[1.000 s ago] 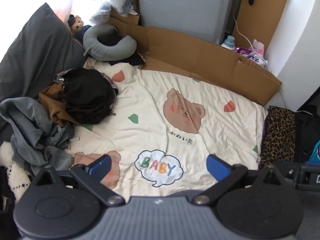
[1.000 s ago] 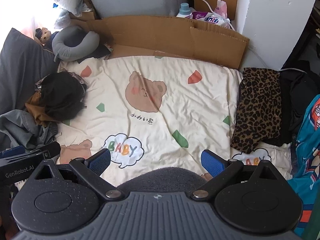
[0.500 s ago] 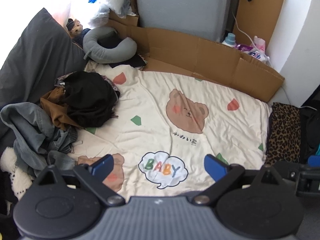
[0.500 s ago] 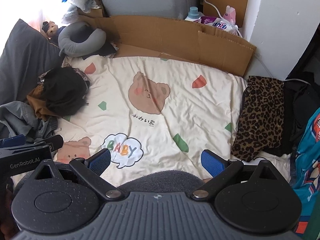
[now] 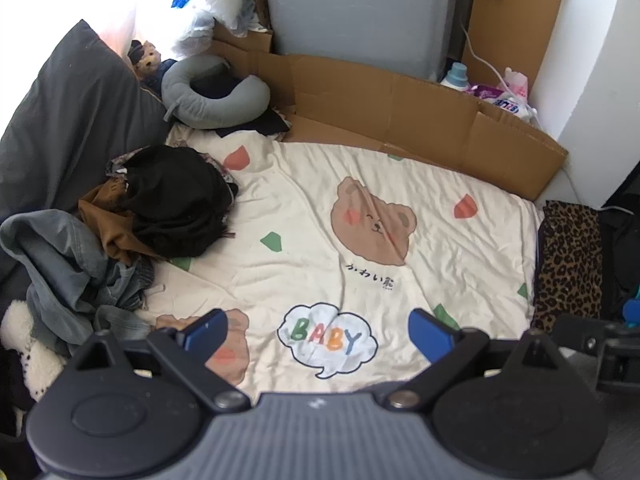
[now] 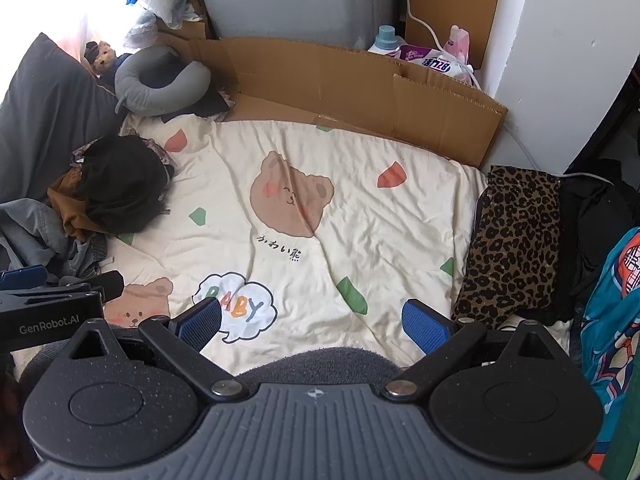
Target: Fold clothes
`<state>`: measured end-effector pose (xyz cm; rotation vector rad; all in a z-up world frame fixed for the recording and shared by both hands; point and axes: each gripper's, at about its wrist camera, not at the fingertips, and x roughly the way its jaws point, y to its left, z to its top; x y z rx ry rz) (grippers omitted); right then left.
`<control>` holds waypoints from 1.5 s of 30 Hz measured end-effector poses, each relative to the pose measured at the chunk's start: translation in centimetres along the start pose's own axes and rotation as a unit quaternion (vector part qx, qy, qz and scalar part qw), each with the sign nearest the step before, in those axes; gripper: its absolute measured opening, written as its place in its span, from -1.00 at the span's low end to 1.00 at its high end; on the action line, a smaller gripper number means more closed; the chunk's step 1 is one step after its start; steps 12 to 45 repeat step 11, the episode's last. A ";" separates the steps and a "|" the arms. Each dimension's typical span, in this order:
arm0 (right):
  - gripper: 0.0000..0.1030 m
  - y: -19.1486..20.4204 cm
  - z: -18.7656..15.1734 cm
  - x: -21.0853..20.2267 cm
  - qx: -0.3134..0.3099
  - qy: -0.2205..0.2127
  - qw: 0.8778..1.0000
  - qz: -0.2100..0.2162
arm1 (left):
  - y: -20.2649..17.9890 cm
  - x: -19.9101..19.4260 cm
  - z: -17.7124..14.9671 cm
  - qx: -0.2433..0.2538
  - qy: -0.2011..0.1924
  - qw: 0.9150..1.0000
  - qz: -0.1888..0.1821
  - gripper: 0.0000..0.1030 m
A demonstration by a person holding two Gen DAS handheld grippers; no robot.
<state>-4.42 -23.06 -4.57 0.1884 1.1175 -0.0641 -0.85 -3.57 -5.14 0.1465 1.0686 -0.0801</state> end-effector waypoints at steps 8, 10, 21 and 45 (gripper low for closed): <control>0.94 0.2 0.1 0.0 -0.005 -0.003 1.000 -0.010 | -0.1 0.4 0.1 0.013 0.001 1.000 0.003 0.91; 0.94 0.3 0.1 0.1 -0.007 -0.004 1.000 -0.014 | 0.0 0.4 0.1 0.011 0.001 1.000 0.002 0.91; 0.94 0.3 0.1 0.1 -0.008 -0.004 1.000 -0.015 | 0.1 0.5 0.1 0.009 0.001 1.000 -0.001 0.91; 0.94 0.3 0.1 0.1 -0.008 -0.004 1.000 -0.015 | 0.1 0.5 0.1 0.009 0.001 1.000 -0.001 0.91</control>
